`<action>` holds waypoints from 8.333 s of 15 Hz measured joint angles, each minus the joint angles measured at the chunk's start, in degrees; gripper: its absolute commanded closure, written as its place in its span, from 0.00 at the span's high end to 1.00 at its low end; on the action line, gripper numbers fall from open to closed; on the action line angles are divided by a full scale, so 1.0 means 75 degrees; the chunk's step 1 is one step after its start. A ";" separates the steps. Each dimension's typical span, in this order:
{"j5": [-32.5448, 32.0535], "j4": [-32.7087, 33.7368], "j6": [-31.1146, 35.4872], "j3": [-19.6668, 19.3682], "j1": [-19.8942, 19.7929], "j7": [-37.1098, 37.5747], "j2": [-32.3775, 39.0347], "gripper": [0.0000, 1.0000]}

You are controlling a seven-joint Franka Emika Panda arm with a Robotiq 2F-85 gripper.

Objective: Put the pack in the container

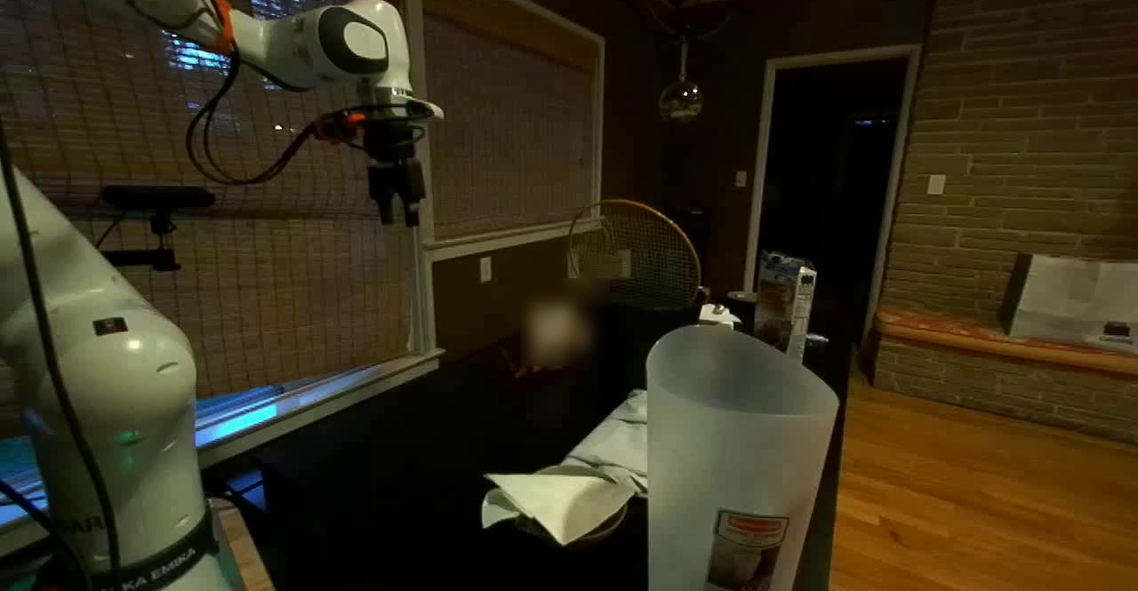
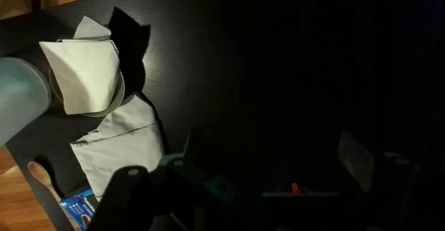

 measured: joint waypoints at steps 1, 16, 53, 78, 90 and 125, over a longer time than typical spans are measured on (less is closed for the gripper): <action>0.0000 0.0000 0.0001 0.0000 0.0000 0.0000 0.0000 1.00; -0.0668 0.0175 0.3326 -0.0360 -0.0836 0.1105 0.1382 1.00; -0.3552 0.5294 0.6412 -0.2247 0.1886 0.4369 0.8631 1.00; -0.2229 0.9045 0.7505 -0.2938 0.2405 0.3999 1.1600 0.00; -0.2003 0.8930 0.5599 -0.2225 0.2249 0.3806 1.0499 0.33; -0.1912 0.9905 0.5608 -0.1754 0.2064 0.3533 1.1626 0.01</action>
